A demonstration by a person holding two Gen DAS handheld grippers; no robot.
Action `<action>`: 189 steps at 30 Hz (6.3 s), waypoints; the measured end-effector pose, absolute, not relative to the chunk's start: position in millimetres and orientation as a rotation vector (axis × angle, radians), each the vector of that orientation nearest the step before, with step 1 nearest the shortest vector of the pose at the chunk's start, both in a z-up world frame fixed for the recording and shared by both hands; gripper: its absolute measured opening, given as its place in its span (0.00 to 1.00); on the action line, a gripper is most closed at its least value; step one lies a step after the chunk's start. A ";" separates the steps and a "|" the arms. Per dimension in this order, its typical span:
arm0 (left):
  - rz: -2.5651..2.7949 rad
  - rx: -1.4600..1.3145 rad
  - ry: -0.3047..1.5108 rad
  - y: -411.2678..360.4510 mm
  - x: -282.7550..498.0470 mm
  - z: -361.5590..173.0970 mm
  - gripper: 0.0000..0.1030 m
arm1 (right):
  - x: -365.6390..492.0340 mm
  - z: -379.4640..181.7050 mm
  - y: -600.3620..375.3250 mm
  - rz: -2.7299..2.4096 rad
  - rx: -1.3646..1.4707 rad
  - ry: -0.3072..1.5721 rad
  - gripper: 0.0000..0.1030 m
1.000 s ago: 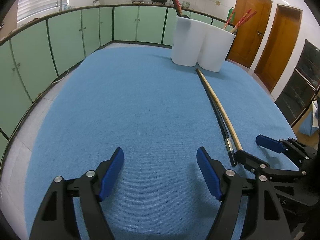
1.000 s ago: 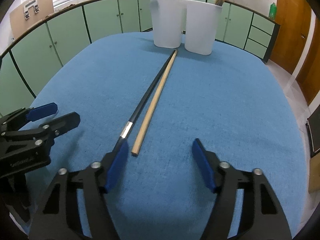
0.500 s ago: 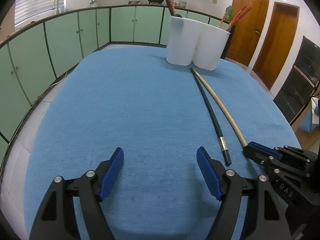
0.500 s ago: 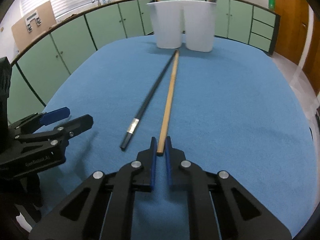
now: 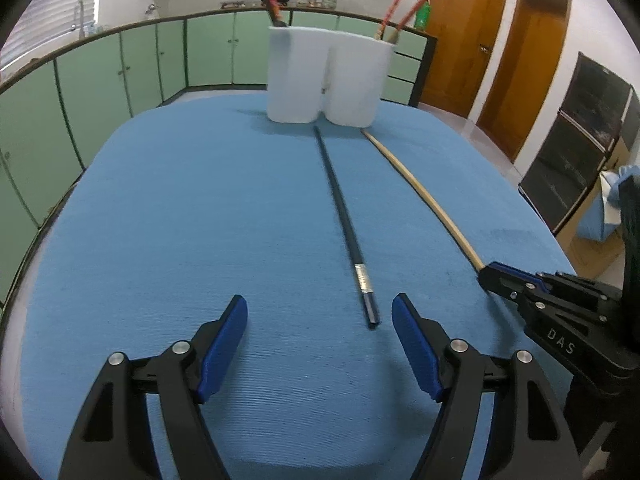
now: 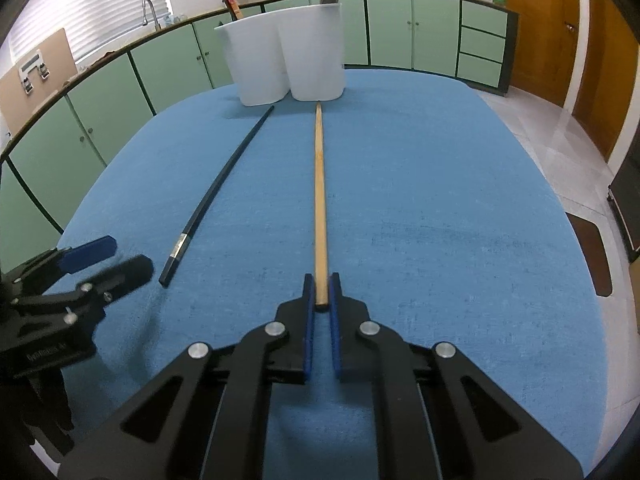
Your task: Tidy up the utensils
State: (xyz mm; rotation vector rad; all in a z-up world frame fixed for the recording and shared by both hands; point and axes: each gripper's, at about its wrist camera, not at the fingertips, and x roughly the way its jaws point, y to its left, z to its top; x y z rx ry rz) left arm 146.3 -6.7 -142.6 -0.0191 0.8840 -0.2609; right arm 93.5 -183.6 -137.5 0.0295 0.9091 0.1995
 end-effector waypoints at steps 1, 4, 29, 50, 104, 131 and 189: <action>-0.262 -0.011 0.885 -9.6 146.3 -143.3 0.69 | 94.0 -137.5 -184.2 0.203 0.030 0.909 0.06; -0.262 0.006 0.901 -17.3 147.6 -147.2 0.60 | 92.2 -136.9 -186.0 0.208 0.034 0.911 0.06; -0.223 0.022 0.894 -32.8 146.2 -145.0 0.07 | 91.4 -135.0 -194.6 0.242 0.083 0.893 0.06; -0.233 0.018 0.641 -13.3 126.9 -34.7 0.07 | 81.4 -34.4 -199.3 0.290 0.024 0.654 0.06; -0.312 0.051 0.223 -16.2 328.8 144.2 0.06 | 291.1 155.9 -177.0 0.348 -0.048 0.341 0.06; -0.297 -0.050 0.447 15.7 314.3 50.5 0.59 | 233.9 89.1 -206.2 0.272 0.036 0.420 0.61; -0.165 0.017 0.369 14.5 44.1 56.3 0.94 | -9.5 61.5 -185.5 0.291 -0.038 0.371 0.94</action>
